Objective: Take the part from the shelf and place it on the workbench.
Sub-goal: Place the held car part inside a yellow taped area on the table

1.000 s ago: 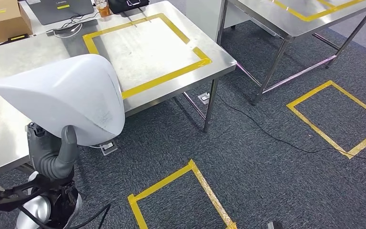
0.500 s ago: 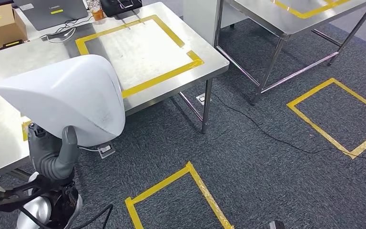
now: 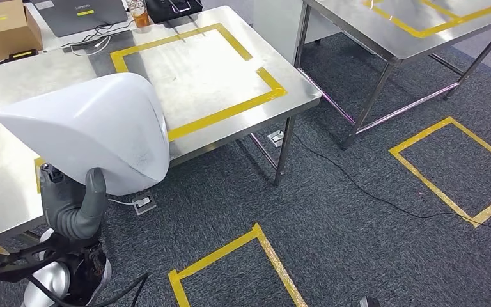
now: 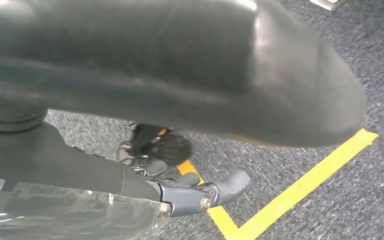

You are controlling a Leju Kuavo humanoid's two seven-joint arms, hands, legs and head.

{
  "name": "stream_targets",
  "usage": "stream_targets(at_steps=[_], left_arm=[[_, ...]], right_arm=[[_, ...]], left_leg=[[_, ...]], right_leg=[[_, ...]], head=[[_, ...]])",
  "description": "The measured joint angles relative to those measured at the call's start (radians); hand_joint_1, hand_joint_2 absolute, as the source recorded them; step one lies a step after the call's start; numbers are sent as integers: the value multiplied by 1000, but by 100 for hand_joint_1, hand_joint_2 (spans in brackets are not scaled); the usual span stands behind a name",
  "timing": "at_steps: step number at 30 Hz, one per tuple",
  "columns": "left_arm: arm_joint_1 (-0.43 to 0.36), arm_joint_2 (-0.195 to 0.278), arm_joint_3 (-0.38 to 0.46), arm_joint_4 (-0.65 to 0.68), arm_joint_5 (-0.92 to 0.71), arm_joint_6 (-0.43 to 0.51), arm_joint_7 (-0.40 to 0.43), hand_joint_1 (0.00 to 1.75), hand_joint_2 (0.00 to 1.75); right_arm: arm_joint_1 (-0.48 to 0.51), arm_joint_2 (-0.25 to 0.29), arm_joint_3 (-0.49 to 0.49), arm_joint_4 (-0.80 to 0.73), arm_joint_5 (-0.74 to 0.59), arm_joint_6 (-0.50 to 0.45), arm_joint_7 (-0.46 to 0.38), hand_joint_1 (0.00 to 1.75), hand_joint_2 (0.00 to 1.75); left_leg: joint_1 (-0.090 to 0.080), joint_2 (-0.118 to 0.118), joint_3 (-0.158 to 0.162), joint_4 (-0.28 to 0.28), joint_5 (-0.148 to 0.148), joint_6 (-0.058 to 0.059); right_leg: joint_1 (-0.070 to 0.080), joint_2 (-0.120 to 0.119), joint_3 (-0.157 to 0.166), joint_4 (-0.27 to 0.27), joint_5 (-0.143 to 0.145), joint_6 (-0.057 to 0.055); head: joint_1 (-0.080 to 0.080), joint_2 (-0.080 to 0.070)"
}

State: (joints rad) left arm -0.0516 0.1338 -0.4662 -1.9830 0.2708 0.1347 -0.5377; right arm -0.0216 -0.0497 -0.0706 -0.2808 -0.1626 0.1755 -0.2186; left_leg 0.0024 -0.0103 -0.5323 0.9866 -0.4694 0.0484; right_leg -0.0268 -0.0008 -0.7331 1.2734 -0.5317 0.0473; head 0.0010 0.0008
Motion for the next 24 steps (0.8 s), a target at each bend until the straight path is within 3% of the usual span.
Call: stream_targets(at_steps=[2,3,5,6,8,10,13,14,15,16,18,19,21,24], left_arm=[[0,0,-1,1,0,0,0,168,175],[-1,0,-2,1,0,0,0,168,175],[-3,0,-3,1,0,1,1,168,175],[-4,0,-3,1,0,2,2,168,175],[-6,0,-5,1,0,3,2,168,175],[-9,1,-7,1,0,3,1,168,175],[-11,2,-8,0,0,4,0,168,175],[-10,3,-8,0,0,5,0,168,175],[-10,3,-8,0,0,6,0,168,175],[-10,4,-8,0,0,6,0,168,175],[-10,5,-8,0,0,6,0,168,175],[-10,6,-8,0,0,6,0,168,175],[-9,7,-8,0,1,6,0,168,175],[-9,8,-10,-1,1,7,0,168,175]], right_arm=[[1,-1,0,0,-1,0,0,0,0],[1,-2,0,0,-2,0,0,0,0],[1,-3,0,1,-5,0,0,0,0],[1,-3,0,2,-6,-1,1,0,0],[1,-2,0,2,-7,-2,0,0,0],[0,-1,1,2,-8,-2,0,0,0],[1,-1,1,2,-8,-4,-1,0,0],[2,-1,1,2,-8,-4,-1,0,0],[3,-1,1,2,-9,-5,-1,0,0],[3,0,1,3,-9,-5,-1,0,0],[2,3,1,3,-9,-5,-1,0,0],[1,5,2,4,-10,-6,-1,0,0],[0,8,3,5,-12,-6,-1,0,0],[0,7,5,5,-13,-6,-2,0,0]], left_leg=[[2,-2,17,1,-17,-10],[1,-3,25,4,-27,-16],[-2,-3,32,11,-44,-30],[-2,-3,37,14,-49,-36],[2,-1,40,25,-59,-46],[6,2,2,96,-82,-56],[9,5,-124,275,-145,-66],[9,5,-152,296,-151,-65],[8,5,-162,282,-134,-61],[6,5,-155,233,-95,-52],[-7,6,-124,107,7,-23],[-15,5,-112,61,38,-9],[-26,3,-101,28,51,7],[-21,4,-58,-5,55,16]], right_leg=[[-6,-1,39,-134,80,21],[-8,-2,59,-198,108,20],[-5,-2,83,-260,129,-4],[-3,-1,87,-260,122,-21],[-4,3,102,-260,119,-39],[-5,6,118,-261,109,-50],[1,8,135,-261,90,-57],[3,9,144,-261,82,-57],[6,10,155,-261,74,-58],[9,11,169,-261,65,-58],[15,13,192,-264,47,-56],[16,14,200,-267,40,-54],[18,15,214,-269,38,-42],[18,12,213,-241,32,-29]], head=[[0,0],[1,0],[1,0],[1,0],[0,0],[-2,0],[-3,0],[-3,0],[-3,0],[-3,0],[0,0],[1,0],[2,0],[1,0]])
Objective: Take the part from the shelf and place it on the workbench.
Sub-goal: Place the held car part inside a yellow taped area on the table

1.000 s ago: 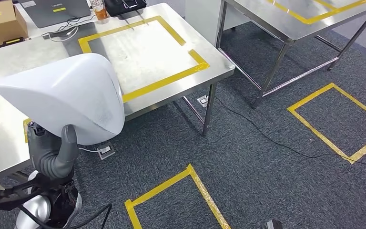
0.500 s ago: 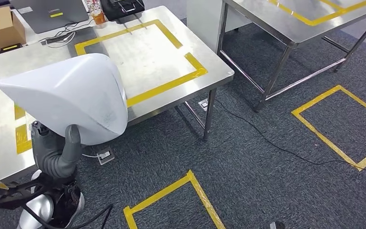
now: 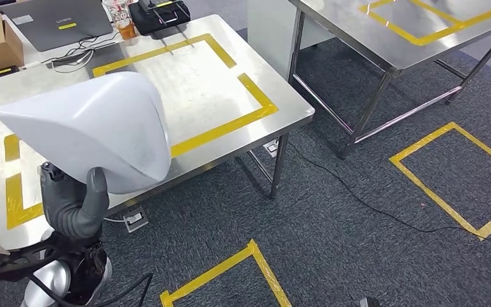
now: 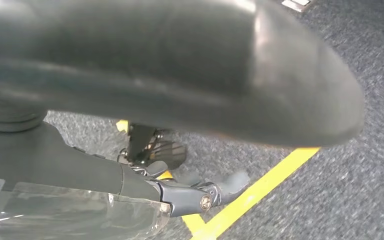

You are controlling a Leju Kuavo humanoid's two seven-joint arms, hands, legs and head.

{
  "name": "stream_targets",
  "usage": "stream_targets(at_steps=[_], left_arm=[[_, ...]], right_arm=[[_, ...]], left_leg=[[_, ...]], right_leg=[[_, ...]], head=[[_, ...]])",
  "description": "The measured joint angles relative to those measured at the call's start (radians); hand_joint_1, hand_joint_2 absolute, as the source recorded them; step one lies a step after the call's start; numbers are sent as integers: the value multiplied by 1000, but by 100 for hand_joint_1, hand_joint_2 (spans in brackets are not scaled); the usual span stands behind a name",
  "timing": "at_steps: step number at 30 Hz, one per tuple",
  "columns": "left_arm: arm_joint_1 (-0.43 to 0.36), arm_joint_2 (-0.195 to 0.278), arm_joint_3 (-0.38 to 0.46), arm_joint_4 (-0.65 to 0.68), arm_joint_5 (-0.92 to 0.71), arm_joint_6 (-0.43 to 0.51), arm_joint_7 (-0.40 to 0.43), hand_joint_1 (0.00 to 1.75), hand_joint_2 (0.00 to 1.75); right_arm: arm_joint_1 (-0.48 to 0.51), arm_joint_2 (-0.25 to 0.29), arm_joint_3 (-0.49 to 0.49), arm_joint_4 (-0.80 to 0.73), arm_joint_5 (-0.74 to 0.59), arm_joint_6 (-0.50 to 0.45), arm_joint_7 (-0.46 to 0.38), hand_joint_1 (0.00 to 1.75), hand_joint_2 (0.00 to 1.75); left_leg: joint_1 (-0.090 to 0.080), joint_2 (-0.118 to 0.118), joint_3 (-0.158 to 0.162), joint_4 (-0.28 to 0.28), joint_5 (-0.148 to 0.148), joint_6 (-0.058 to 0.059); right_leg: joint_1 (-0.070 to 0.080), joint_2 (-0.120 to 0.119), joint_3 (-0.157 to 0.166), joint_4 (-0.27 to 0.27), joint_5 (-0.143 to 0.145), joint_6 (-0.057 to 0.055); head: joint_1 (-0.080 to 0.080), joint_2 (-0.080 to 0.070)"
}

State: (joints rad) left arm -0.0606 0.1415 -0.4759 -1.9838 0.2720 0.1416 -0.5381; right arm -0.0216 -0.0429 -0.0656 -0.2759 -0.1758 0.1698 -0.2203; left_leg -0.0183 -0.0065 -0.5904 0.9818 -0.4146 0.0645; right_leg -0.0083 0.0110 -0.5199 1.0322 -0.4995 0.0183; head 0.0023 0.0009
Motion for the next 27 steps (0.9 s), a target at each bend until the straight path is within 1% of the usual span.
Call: stream_targets(at_steps=[1,2,4,5,6,7,8,9,10,11,12,13,14,15,16,17,18,19,20,21,22,23,24,25,26,27], left_arm=[[0,0,0,0,0,0,0,168,175],[-1,0,-1,0,0,0,0,168,175],[0,0,-3,0,0,-1,0,168,175],[1,0,-3,0,0,-1,0,168,175],[2,0,-4,0,0,0,0,168,175],[2,0,-4,0,0,0,0,168,175],[3,0,-4,0,0,0,0,168,175],[3,0,-4,0,0,1,0,168,175],[3,0,-5,0,0,2,0,168,175],[3,0,-5,1,0,2,0,168,175],[3,0,-6,1,0,2,0,168,175],[2,0,-6,1,0,2,0,168,175],[2,0,-7,1,0,3,0,168,175],[1,0,-7,1,0,4,0,168,175],[0,0,-7,1,0,5,0,168,175],[-1,0,-7,0,0,5,0,168,175],[-1,1,-7,1,0,6,-1,168,175],[-1,1,-7,1,0,6,-1,168,175],[-1,1,-7,1,0,7,-1,168,175],[-1,1,-7,1,0,7,-1,168,175],[-1,1,-7,1,0,8,-1,168,175],[-1,1,-7,1,0,8,-1,168,175],[-1,1,-7,1,0,8,-1,168,175],[-2,1,-7,1,0,8,0,168,175],[-3,1,-8,1,0,8,0,168,175],[-4,1,-8,1,0,8,0,168,175]], right_arm=[[-2,-1,1,0,0,0,0,0,0],[-3,-2,2,0,0,0,0,0,0],[-1,-4,3,0,0,0,0,0,0],[1,-6,3,0,0,0,0,0,0],[2,-6,3,1,0,0,0,0,0],[3,-7,4,1,0,0,0,0,0],[3,-8,4,1,0,0,0,0,0],[3,-9,4,1,0,0,0,0,0],[3,-9,5,2,0,0,0,0,0],[3,-9,6,2,0,0,0,0,0],[3,-10,7,3,-1,0,1,0,0],[2,-10,8,3,-1,0,1,0,0],[2,-9,10,3,-1,0,1,0,0],[2,-8,11,3,-2,0,2,0,0],[1,-8,12,3,-2,0,2,0,0],[1,-8,12,3,-3,0,2,0,0],[2,-8,12,3,-4,0,2,0,0],[3,-8,12,3,-4,0,2,0,0],[4,-8,12,3,-5,0,2,0,0],[5,-8,12,3,-5,0,2,0,0],[6,-8,12,3,-6,0,2,0,0],[6,-7,12,3,-6,0,2,0,0],[5,-5,12,3,-7,0,2,0,0],[5,-3,12,3,-7,0,2,0,0],[4,-1,13,3,-7,0,2,0,0],[3,0,13,3,-7,0,2,0,0]], left_leg=[[3,0,14,-6,-2,2],[3,0,20,-8,-4,3],[3,-3,26,-8,-15,4],[3,-5,31,-7,-21,3],[4,-8,39,-7,-29,0],[6,-10,50,-6,-38,-4],[7,-11,61,-4,-49,-9],[7,-11,73,1,-61,-15],[6,-11,79,5,-72,-22],[5,-12,82,8,-81,-28],[3,-12,83,11,-87,-34],[3,-12,81,13,-90,-38],[4,-10,76,26,-90,-42],[6,-8,60,55,-89,-47],[9,-6,32,100,-91,-54],[12,-2,-9,162,-101,-62],[16,-1,-53,227,-123,-68],[20,1,-94,280,-147,-73],[22,1,-124,311,-163,-75],[23,2,-137,308,-157,-74],[23,2,-133,272,-128,-71],[21,2,-115,209,-81,-63],[17,3,-93,139,-31,-52],[11,4,-73,83,-3,-40],[5,5,-58,47,10,-29],[-1,6,-51,30,12,-21]], right_leg=[[-1,-1,-20,38,-12,-1],[-2,-2,-55,94,-28,-1],[-4,-2,-142,211,-66,2],[-6,-2,-172,239,-73,8],[-9,-3,-184,230,-62,18],[-13,-3,-177,186,-34,29],[-16,-5,-157,116,8,41],[-18,-8,-137,51,44,45],[-17,-11,-119,4,67,38],[-16,-12,-110,-21,81,26],[-14,-13,-107,-23,80,11],[-15,-12,-102,-23,81,1],[-17,-11,-99,-24,81,-4],[-20,-10,-93,-25,77,-9],[-22,-8,-87,-26,73,-14],[-21,-8,-81,-27,67,-19],[-21,-7,-75,-27,60,-22],[-20,-6,-68,-27,53,-24],[-19,-4,-60,-27,46,-24],[-17,-3,-49,-27,38,-24],[-16,-1,-36,-28,29,-24],[-13,0,-23,-28,21,-23],[-12,1,-13,-29,12,-22],[-10,2,-5,-31,6,-20],[-10,2,-1,-34,1,-16],[-10,2,0,-37,-2,-11]], head=[[1,0],[1,0],[2,0],[1,0],[2,0],[2,0],[2,0],[2,0],[3,0],[3,0],[3,0],[2,0],[2,0],[1,0],[1,0],[0,0],[0,0],[0,0],[-1,0],[-1,0],[-1,0],[-1,0],[0,0],[1,0],[1,0],[1,0]])
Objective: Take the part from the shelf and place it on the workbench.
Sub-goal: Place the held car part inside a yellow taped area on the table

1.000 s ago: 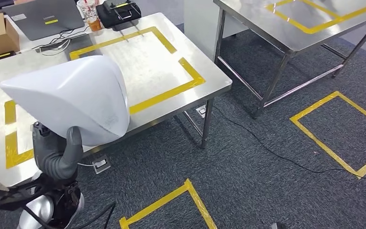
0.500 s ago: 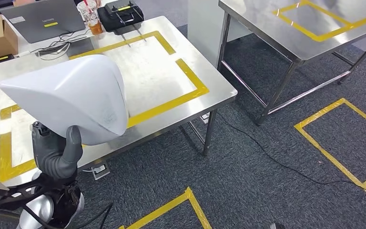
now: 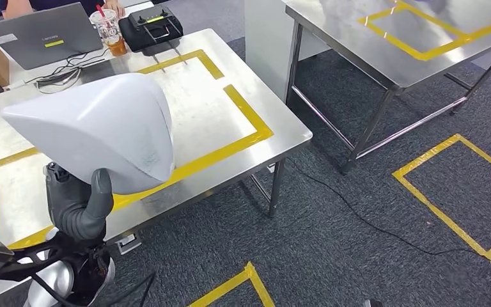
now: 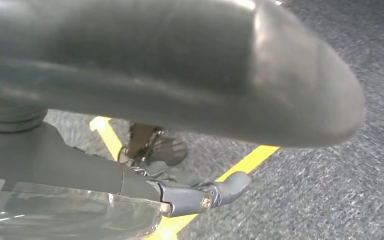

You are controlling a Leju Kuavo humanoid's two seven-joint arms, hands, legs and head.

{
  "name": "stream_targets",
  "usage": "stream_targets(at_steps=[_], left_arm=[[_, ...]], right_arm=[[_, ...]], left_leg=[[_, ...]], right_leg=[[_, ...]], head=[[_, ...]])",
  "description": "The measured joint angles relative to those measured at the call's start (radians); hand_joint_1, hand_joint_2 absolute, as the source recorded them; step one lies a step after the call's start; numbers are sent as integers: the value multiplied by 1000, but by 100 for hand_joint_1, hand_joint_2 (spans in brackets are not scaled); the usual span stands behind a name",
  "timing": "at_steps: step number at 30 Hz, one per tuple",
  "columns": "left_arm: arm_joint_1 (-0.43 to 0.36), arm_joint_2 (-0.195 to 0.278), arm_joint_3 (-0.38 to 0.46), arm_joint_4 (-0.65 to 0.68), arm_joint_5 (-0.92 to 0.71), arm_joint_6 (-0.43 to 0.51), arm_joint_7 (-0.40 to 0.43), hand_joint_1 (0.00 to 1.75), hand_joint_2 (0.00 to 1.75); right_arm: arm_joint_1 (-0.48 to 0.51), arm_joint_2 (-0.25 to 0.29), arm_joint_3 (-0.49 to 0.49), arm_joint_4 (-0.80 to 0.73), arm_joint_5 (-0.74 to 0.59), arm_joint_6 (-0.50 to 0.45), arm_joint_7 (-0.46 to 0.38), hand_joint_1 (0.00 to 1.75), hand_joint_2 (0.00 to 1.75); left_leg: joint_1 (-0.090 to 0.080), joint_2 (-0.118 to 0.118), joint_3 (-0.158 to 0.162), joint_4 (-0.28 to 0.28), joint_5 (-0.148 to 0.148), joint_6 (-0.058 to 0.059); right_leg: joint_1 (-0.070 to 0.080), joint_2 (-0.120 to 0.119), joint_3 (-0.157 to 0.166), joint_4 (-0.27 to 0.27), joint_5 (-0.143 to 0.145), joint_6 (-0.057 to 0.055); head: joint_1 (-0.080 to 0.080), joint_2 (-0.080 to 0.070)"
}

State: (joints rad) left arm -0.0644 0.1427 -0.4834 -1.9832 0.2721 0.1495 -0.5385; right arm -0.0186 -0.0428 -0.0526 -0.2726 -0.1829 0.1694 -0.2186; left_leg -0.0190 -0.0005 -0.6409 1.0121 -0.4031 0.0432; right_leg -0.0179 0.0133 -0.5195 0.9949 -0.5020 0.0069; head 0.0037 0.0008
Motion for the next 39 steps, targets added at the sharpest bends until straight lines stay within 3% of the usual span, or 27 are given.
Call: stream_targets(at_steps=[2,4,5,7,8,9,10,12,14,16,19,20,23,24,25,27,29,30,33,34,35,37,39], left_arm=[[0,0,0,-1,0,0,0,168,175],[-2,-1,0,-1,0,0,-1,168,175],[-3,-2,0,-1,0,0,-2,168,175],[-5,-3,0,-1,0,-1,-4,168,175],[-4,-4,0,-1,0,-1,-4,168,175],[-4,-4,0,-1,0,-1,-5,168,175],[-3,-4,0,-1,0,-1,-5,168,175],[-3,-5,0,-1,0,-1,-5,168,175],[-4,-6,0,-1,0,0,-5,168,175],[-4,-8,-1,-1,0,1,-5,168,175],[-4,-9,0,-5,0,3,-6,168,175],[-4,-9,0,-7,0,4,-6,168,175],[-4,-9,0,-8,0,5,-6,168,175],[-3,-9,0,-8,0,6,-6,168,175],[-3,-9,1,-8,0,6,-6,168,175],[-4,-9,1,-9,0,6,-6,168,175],[-4,-9,1,-9,0,6,-6,168,175],[-4,-9,1,-9,0,6,-6,168,175],[-4,-9,1,-10,0,5,-7,168,175],[-4,-10,1,-12,0,4,-8,168,175],[-5,-11,1,-13,-1,3,-8,168,175],[-4,-12,1,-14,-1,1,-9,168,175],[-2,-12,0,-13,-1,-1,-9,168,175]], right_arm=[[-2,-1,0,0,0,0,0,0,0],[-4,-2,0,0,0,0,0,0,0],[-5,-2,0,-1,-1,-1,0,0,0],[-5,-5,0,0,-2,-4,0,0,0],[-5,-6,0,0,-2,-5,0,0,0],[-4,-6,0,0,-3,-6,0,0,0],[-4,-7,1,0,-3,-6,0,0,0],[-5,-8,1,0,-3,-6,0,0,0],[-6,-10,1,0,-3,-6,0,0,0],[-7,-11,3,0,-3,-5,0,0,0],[-8,-10,9,-1,-3,-3,-1,0,0],[-8,-10,11,-1,-2,-3,-2,0,0],[-9,-11,18,-1,-2,-2,-2,0,0],[-9,-11,21,-1,-2,-2,-2,0,0],[-9,-11,23,-1,-2,-2,-2,0,0],[-9,-11,26,-1,-2,-1,-2,0,0],[-9,-11,28,-1,-2,-1,-2,0,0],[-10,-11,28,-1,-2,-1,-2,0,0],[-11,-11,31,-2,-2,-1,-2,0,0],[-12,-11,31,-2,-2,-1,-2,0,0],[-13,-11,32,-2,-2,-1,-2,0,0],[-13,-12,32,-2,-3,-2,-3,0,0],[-11,-13,33,-2,-4,-3,-3,0,0]], left_leg=[[0,-1,15,-15,3,7],[5,0,33,-34,10,12],[8,0,41,-41,8,14],[4,-2,47,-42,-1,21],[3,-4,50,-41,-6,22],[3,-6,54,-41,-11,21],[2,-9,59,-39,-16,20],[2,-12,71,-32,-31,15],[-2,-14,76,-20,-47,6],[-5,-15,76,-14,-55,-2],[1,-13,63,16,-80,-20],[4,-13,43,58,-104,-28],[23,-9,-55,247,-180,-50],[29,-7,-75,277,-181,-54],[34,-5,-75,268,-162,-57],[38,0,-20,147,-90,-57],[35,3,39,25,-47,-52],[33,3,52,-3,-43,-48],[26,-3,61,-17,-41,-28],[26,-5,68,-25,-36,-19],[27,-6,75,-32,-31,-12],[25,-10,78,-38,-27,-4],[21,-17,77,-37,-28,-2]], right_leg=[[0,-2,6,-8,-5,10],[1,-4,-5,24,-21,13],[1,-5,-33,73,-39,11],[1,-6,-121,215,-79,9],[1,-6,-162,269,-88,11],[1,-6,-187,289,-81,17],[1,-6,-190,267,-55,26],[1,-8,-147,132,23,40],[3,-9,-102,24,74,31],[8,-8,-90,6,80,13],[-1,-8,-84,1,79,-4],[-5,-7,-81,0,78,-8],[-6,-8,-78,0,74,-13],[-7,-8,-77,0,73,-13],[-8,-7,-75,0,72,-12],[-10,-7,-68,0,69,-8],[-7,-6,-64,0,66,-1],[-6,-7,-64,0,64,5],[-9,-10,-63,0,62,25],[-9,-12,-69,14,54,26],[-9,-12,-85,49,36,24],[-7,-12,-148,177,-18,15],[-6,-12,-203,283,-49,15]], head=[[0,0],[1,0],[1,0],[1,0],[1,0],[1,0],[1,0],[2,0],[1,0],[0,0],[-1,0],[-3,0],[-5,0],[-5,0],[-5,0],[-5,0],[-5,0],[-5,0],[-4,0],[-3,0],[-2,0],[0,0],[0,0]])
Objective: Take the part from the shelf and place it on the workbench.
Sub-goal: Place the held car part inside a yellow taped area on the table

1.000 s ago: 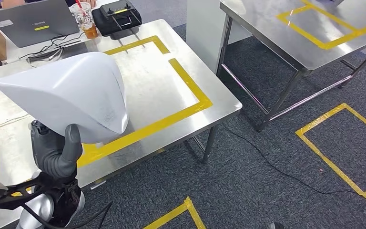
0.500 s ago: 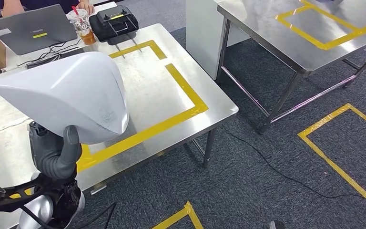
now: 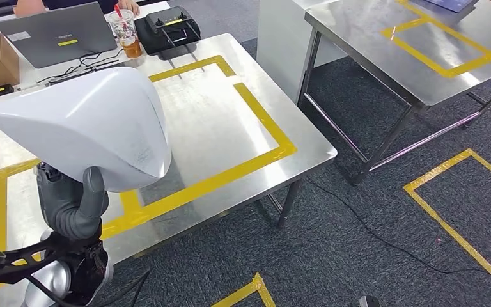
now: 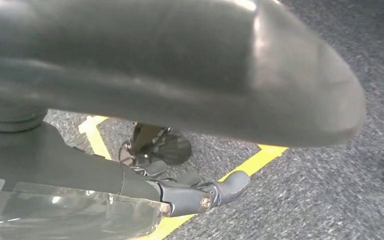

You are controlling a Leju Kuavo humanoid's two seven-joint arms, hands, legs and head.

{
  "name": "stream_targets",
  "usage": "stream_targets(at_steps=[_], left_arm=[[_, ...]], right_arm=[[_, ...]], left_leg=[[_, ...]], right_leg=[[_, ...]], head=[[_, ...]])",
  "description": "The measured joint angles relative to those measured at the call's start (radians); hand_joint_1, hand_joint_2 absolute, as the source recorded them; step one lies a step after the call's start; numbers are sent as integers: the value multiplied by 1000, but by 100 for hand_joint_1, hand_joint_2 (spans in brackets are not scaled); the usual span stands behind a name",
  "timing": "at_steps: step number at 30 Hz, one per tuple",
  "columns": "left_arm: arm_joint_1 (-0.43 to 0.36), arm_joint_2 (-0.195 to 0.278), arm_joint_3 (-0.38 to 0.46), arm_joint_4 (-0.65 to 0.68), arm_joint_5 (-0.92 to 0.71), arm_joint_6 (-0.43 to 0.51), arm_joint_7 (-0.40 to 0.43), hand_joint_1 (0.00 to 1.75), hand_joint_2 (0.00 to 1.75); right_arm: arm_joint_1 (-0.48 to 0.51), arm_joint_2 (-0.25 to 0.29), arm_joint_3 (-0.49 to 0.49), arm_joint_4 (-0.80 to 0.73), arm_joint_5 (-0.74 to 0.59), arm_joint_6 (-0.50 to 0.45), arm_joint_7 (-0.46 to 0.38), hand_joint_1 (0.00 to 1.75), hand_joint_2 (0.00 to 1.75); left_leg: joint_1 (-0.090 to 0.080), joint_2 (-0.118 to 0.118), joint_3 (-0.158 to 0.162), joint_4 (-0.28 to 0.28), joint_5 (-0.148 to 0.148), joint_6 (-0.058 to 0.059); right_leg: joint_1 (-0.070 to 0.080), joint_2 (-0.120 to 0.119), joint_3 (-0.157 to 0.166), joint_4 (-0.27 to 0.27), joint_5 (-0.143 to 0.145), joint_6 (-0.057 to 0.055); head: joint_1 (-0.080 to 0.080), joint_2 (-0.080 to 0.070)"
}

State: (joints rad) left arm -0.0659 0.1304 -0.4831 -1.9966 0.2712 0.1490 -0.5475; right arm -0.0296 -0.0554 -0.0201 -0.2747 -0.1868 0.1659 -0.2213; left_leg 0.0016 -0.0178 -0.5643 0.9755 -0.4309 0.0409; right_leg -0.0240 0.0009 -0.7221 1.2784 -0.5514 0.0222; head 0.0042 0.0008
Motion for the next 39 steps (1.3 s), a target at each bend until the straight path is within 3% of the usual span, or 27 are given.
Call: stream_targets(at_steps=[1,3,5,6,9,11,14,15,16,17,19,21,25,27,29,31,32,34,35,37,39], left_arm=[[1,0,0,0,0,-2,0,168,175],[3,0,0,0,0,-8,-1,168,175],[3,0,0,0,0,-14,-2,168,175],[3,0,0,0,0,-16,-2,168,175],[5,0,0,0,0,-23,-2,168,175],[5,0,1,0,0,-25,-2,168,175],[6,0,0,0,0,-29,-2,168,175],[7,1,0,0,0,-30,-2,168,175],[8,1,0,0,0,-31,-2,168,175],[9,1,0,0,0,-32,-2,168,175],[9,1,0,0,0,-33,-2,168,175],[8,1,0,0,0,-35,-2,168,175],[7,1,1,-1,0,-38,-2,168,175],[5,0,1,-1,0,-40,-2,168,175],[4,-1,1,0,0,-41,-2,168,175],[4,-2,0,1,0,-41,-2,168,175],[4,-2,0,2,0,-41,-2,168,175],[4,-3,0,3,0,-41,-2,168,175],[4,-3,0,3,0,-41,-2,168,175],[4,-4,0,3,0,-42,-1,168,175],[4,-4,1,3,0,-42,-1,168,175]], right_arm=[[1,0,0,0,-1,0,0,0,0],[1,-1,0,0,-5,0,0,0,0],[1,-2,1,0,-10,0,0,0,0],[1,-3,1,0,-12,-1,0,0,0],[0,-1,3,0,-17,-1,-2,0,0],[0,0,5,0,-20,-2,-2,0,0],[5,0,7,0,-25,-2,-3,0,0],[7,0,7,0,-26,-2,-3,0,0],[8,0,7,0,-28,-2,-3,0,0],[9,1,8,0,-29,-2,-3,0,0],[9,1,9,0,-31,-2,-3,0,0],[9,2,10,0,-33,-2,-4,0,0],[10,2,15,-1,-36,-2,-5,0,0],[10,1,17,-2,-37,-2,-6,0,0],[12,0,17,-1,-37,-3,-6,0,0],[15,0,18,-1,-38,-3,-6,0,0],[16,0,18,-1,-39,-3,-6,0,0],[15,-2,18,-1,-40,-3,-6,0,0],[15,-3,18,-1,-41,-3,-6,0,0],[15,-4,18,-1,-42,-3,-6,0,0],[12,-3,18,-1,-43,-3,-6,0,0]], left_leg=[[-1,-5,0,1,-1,0],[-2,-17,0,6,-3,-2],[-5,-28,-3,16,-10,-9],[-7,-33,-5,19,-13,-13],[-5,-34,-9,25,-18,-25],[-2,-16,-27,66,-46,-37],[7,6,-117,253,-135,-53],[10,9,-143,303,-149,-55],[11,11,-152,318,-144,-56],[11,14,-140,288,-120,-56],[9,35,-71,146,-53,-49],[1,54,-21,43,-21,-38],[-3,35,-10,17,-15,-14],[1,23,-1,6,-6,-2],[-1,8,-2,6,-3,3],[-2,-9,-2,6,-4,3],[-1,-18,-2,7,-4,3],[-1,-36,-1,10,-7,-1],[-3,-45,-3,15,-10,-5],[-6,-57,-8,23,-14,-14],[-4,-64,-12,26,-17,-22]], right_leg=[[0,0,-3,2,6,5],[-1,4,50,-112,56,19],[0,14,114,-241,100,19],[2,16,130,-272,109,13],[3,10,137,-280,113,-6],[-2,4,140,-282,113,-16],[-1,-8,142,-282,110,-23],[-1,-13,142,-281,109,-23],[-1,-18,143,-281,109,-23],[0,-23,144,-281,108,-23],[1,-31,149,-282,106,-21],[6,-39,151,-282,103,-15],[5,-49,150,-277,95,4],[3,-29,120,-212,61,2],[3,-11,52,-70,3,-6],[3,-6,4,20,-19,-1],[2,-5,8,4,-4,6],[-2,6,67,-132,55,22],[-2,16,99,-202,82,23],[-1,28,132,-273,107,13],[1,20,134,-275,109,-1]], head=[[0,0],[0,0],[-1,0],[-1,0],[-2,0],[-5,0],[-9,0],[-9,0],[-9,0],[-9,0],[-9,0],[-8,0],[-7,0],[-6,0],[-4,0],[-4,0],[-4,0],[-3,0],[-4,0],[-4,0],[-5,0]])
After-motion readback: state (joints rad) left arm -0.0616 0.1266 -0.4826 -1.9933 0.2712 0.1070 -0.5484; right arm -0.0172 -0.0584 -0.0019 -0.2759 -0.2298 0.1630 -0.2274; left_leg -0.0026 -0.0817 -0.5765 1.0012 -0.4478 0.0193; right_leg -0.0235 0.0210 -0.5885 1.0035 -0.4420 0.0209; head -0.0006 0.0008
